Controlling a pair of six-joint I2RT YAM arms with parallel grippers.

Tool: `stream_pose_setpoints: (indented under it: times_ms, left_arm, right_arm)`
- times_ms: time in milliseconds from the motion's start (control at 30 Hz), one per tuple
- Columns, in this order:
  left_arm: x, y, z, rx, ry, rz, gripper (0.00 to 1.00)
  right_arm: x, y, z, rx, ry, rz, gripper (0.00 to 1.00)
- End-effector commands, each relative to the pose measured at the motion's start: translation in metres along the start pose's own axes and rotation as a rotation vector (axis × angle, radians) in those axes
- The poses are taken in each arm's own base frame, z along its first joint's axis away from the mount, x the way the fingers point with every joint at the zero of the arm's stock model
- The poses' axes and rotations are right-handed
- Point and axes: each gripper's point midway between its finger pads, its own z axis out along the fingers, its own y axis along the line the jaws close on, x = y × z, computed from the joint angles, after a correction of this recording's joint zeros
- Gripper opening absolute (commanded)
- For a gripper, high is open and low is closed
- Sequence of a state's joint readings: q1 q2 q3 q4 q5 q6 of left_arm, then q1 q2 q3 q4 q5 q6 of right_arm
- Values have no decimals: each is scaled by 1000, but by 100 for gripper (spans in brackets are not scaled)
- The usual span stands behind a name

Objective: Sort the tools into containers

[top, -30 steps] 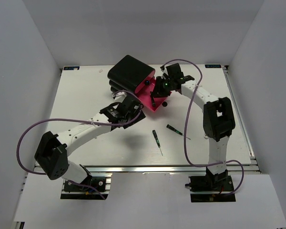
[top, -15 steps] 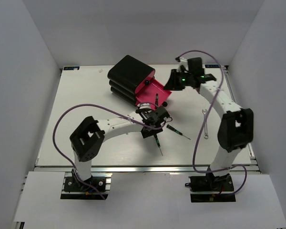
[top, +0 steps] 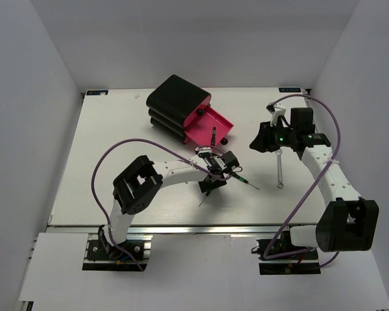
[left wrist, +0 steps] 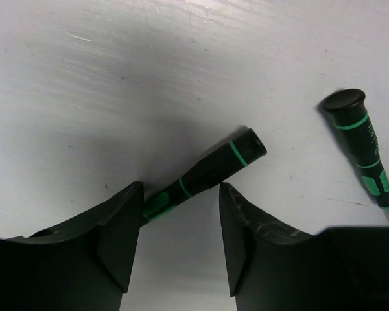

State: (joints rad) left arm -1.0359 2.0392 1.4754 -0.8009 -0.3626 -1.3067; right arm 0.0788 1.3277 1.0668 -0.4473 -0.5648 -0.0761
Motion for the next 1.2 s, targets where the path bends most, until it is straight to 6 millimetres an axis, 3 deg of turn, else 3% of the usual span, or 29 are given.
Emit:
stream_pose_setpoints:
  times_ms: [0,133,400,500,567,600,667,700,833,900,933,967,1000,1100,1133,1167]
  left_arm:
    - [6,-2,10,4,9,-3,59]
    - [13,7,13,-2,27,29,48]
    - [14,24,10,-38,27,125,12]
    - [-4,19,-10,-11,-28,132,4]
    - [-26,1,-40,72,-84,124,1]
    - [-37,-5,-51,98,-118,116,0]
    - [-59,-21,-76,170,-164,111,0]
    - [-74,-34,-92,216,-185,93,0]
    - [-118,-52,-118,293,-225,98,0]
    - [-140,-56,-119,313,-246,98,0]
    - [-149,-61,-124,337,-253,129,0]
    - [-164,-59,-121,339,-262,116,0]
    - [-173,-60,-120,352,-264,124,0]
    - [-206,-63,-105,372,-283,165,0]
    - [-212,-63,-91,354,-287,216,0]
    - [-231,-68,-94,372,-319,213,0]
  right_arm:
    - [5,9,-9,-21,-5,-32,43]
    - [16,13,-16,-10,-8,-34,43]
    - [40,20,-24,-10,22,-17,43]
    - [49,23,-26,-21,40,-35,47]
    - [55,23,-27,-34,54,-69,54]
    - [60,26,-28,-49,69,-79,63]
    - [64,28,-30,-72,71,-148,69]
    - [65,30,-31,-88,67,-166,69]
    - [69,37,-33,-122,57,-208,67]
    - [72,38,-33,-128,51,-213,57]
    - [72,38,-33,-130,49,-217,47]
    - [73,38,-32,-135,50,-218,13]
    - [76,38,-30,-139,53,-215,1]
    - [78,35,-25,-143,56,-214,0]
    - [78,34,-24,-143,58,-211,0]
    - [77,32,-21,-142,59,-209,3]
